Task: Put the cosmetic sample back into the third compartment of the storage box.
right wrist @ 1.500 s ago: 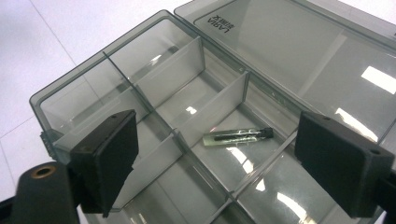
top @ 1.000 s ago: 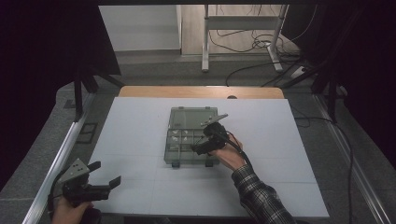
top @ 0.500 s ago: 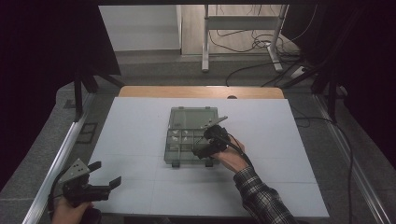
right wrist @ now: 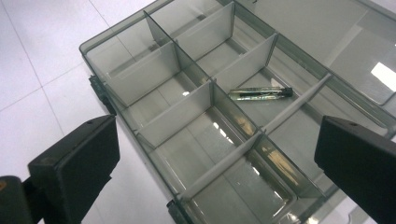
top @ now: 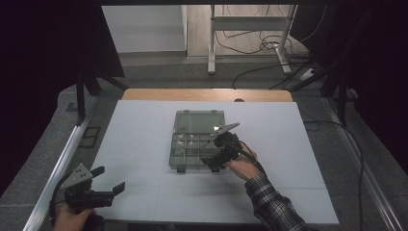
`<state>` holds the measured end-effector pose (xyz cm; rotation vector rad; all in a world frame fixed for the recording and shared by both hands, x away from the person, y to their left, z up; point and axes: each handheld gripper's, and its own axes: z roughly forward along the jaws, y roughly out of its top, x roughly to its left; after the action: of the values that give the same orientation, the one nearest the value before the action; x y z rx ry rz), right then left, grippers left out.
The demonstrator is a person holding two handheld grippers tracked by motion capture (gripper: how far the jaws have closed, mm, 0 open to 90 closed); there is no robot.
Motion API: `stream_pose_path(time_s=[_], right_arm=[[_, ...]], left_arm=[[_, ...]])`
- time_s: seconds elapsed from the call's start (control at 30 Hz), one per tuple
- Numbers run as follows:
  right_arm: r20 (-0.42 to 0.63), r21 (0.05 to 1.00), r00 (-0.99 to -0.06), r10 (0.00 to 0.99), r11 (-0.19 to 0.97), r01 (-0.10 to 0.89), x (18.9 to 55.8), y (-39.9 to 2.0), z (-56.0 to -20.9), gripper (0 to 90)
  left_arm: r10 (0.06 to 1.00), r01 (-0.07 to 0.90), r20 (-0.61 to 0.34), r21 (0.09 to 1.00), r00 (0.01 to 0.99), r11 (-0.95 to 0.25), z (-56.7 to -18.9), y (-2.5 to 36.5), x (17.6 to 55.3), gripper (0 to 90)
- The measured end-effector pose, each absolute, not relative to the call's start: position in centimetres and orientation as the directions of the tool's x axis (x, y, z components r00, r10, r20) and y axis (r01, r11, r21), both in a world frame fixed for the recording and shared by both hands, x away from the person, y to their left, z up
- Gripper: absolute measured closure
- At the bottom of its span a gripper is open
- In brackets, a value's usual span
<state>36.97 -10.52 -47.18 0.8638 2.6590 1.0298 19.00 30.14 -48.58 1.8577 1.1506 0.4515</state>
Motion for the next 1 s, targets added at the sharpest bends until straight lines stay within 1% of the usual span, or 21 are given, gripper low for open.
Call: stream_pose_path(time_s=[0.17, 0.3, 0.8, 1.0], right_arm=[[0.056, 0.686, -0.813, 0.580, 0.569, 0.453, 36.4, -10.9, -46.8, 0.0], [0.083, 0.701, -0.804, 0.589, 0.539, 0.467, 35.9, -11.1, -46.8, 0.0], [0.066, 0.703, -0.804, 0.592, 0.544, 0.458, 33.7, -11.9, -47.3, 0.0], [0.061, 0.693, -0.806, 0.589, 0.555, 0.459, 32.9, -12.2, -47.6, 0.0]], left_arm=[[0.852, 0.533, -0.135, 0.826, 0.505, -0.184, -48.6, 30.1, 19.0, 1.2], [0.852, 0.533, -0.135, 0.826, 0.505, -0.185, -48.6, 30.1, 19.0, 1.1], [0.851, 0.540, -0.155, 0.825, 0.501, -0.168, -48.6, 30.4, 19.1, 1.0], [0.834, 0.522, -0.144, 0.832, 0.533, -0.189, -48.6, 30.3, 19.0, 0.0]])
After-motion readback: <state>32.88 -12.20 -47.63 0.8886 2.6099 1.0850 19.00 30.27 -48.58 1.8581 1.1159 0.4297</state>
